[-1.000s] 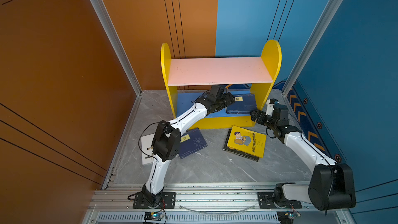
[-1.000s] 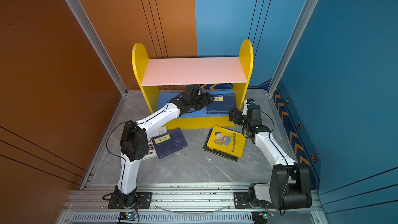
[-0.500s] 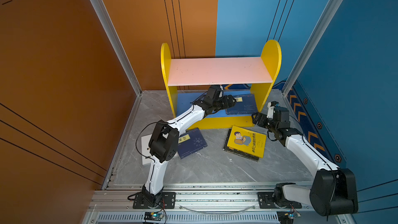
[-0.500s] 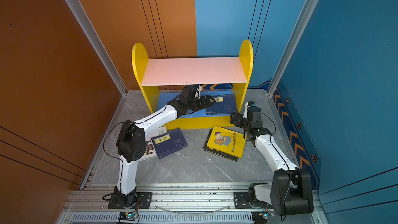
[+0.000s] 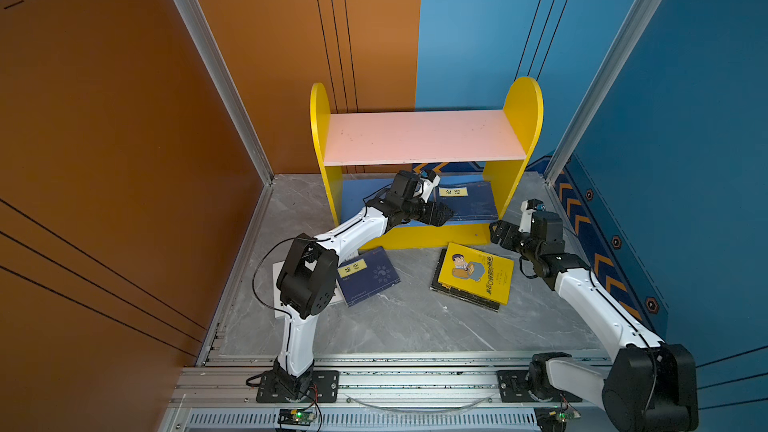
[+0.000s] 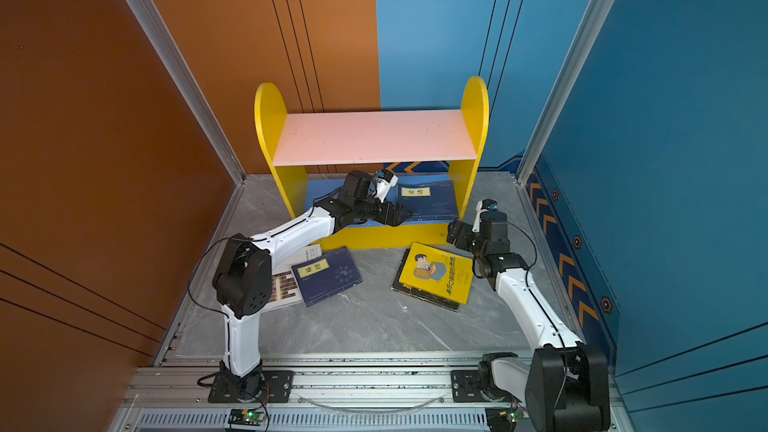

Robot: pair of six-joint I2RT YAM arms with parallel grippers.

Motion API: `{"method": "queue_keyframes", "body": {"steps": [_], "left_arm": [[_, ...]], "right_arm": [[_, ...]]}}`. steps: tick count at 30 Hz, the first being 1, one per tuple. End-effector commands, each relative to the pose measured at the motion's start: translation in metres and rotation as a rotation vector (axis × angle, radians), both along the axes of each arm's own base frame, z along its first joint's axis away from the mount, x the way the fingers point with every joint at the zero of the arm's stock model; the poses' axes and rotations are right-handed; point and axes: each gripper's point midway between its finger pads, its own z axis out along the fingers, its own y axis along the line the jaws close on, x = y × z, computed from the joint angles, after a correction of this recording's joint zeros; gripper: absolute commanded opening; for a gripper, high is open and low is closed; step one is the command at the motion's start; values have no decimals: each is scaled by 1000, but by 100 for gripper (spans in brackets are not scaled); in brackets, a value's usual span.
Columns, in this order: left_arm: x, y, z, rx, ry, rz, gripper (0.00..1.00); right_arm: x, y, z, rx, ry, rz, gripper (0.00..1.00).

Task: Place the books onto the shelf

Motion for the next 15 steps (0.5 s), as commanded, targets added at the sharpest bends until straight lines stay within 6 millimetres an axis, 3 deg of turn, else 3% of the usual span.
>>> {"method": "queue_keyframes", "body": {"steps": [1, 5, 15], "left_arm": [[-20, 2, -1, 125, -88, -89, 90], [-20, 3, -15, 170, -78, -89, 87], [-21, 2, -26, 264, -147, -62, 76]], "right_arm": [[-7, -7, -5, -20, 23, -34, 90], [-8, -7, -5, -13, 23, -41, 90], [-10, -10, -4, -17, 23, -55, 90]]}}
